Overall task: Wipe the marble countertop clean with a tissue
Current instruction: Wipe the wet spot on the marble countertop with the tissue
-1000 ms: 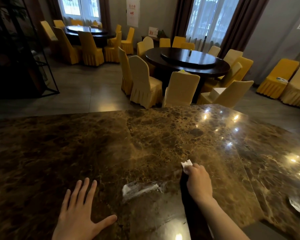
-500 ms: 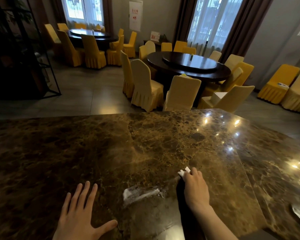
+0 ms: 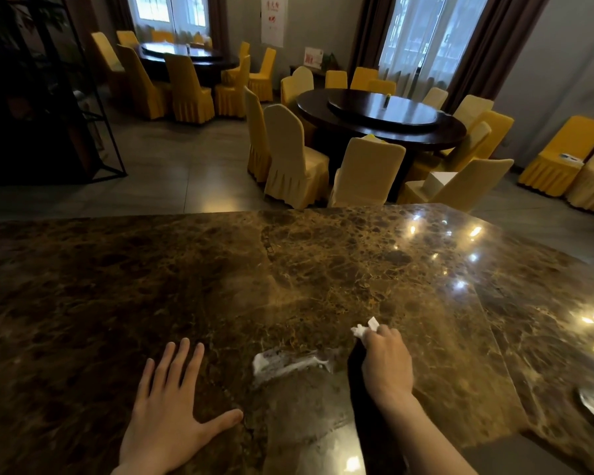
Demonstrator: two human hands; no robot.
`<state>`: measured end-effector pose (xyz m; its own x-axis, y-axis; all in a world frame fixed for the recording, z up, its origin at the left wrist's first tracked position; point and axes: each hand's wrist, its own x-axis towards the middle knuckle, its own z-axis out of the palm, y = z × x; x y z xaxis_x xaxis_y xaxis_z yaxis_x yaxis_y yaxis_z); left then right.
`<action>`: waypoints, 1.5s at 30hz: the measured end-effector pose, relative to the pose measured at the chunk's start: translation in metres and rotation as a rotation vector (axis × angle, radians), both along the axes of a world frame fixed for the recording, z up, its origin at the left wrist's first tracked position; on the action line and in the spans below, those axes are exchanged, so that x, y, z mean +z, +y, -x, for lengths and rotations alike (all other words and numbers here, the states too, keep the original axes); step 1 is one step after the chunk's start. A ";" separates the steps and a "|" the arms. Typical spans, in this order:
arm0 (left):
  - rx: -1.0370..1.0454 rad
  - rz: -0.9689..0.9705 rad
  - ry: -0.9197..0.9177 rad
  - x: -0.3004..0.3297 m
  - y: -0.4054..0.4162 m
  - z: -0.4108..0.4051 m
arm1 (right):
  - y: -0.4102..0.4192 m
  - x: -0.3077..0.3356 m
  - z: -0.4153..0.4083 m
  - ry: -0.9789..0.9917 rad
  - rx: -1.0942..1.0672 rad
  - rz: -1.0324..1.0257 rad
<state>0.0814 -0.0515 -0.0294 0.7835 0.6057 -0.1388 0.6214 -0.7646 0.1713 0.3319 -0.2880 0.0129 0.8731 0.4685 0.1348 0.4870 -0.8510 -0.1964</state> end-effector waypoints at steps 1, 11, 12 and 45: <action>0.001 -0.002 -0.001 -0.001 0.000 0.000 | 0.005 -0.002 0.008 0.004 0.045 -0.001; 0.000 -0.004 0.003 -0.001 -0.001 0.000 | -0.022 -0.001 -0.011 -0.014 -0.029 0.008; 0.003 -0.003 0.001 -0.001 -0.001 0.000 | -0.013 0.000 -0.006 -0.021 -0.031 -0.013; 0.013 0.011 -0.031 -0.001 0.000 -0.001 | 0.012 -0.014 0.041 0.084 0.381 -0.051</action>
<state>0.0827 -0.0513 -0.0308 0.7798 0.6142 -0.1214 0.6253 -0.7547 0.1984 0.2910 -0.2757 -0.0006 0.6471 0.7556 0.1017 0.7465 -0.6009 -0.2859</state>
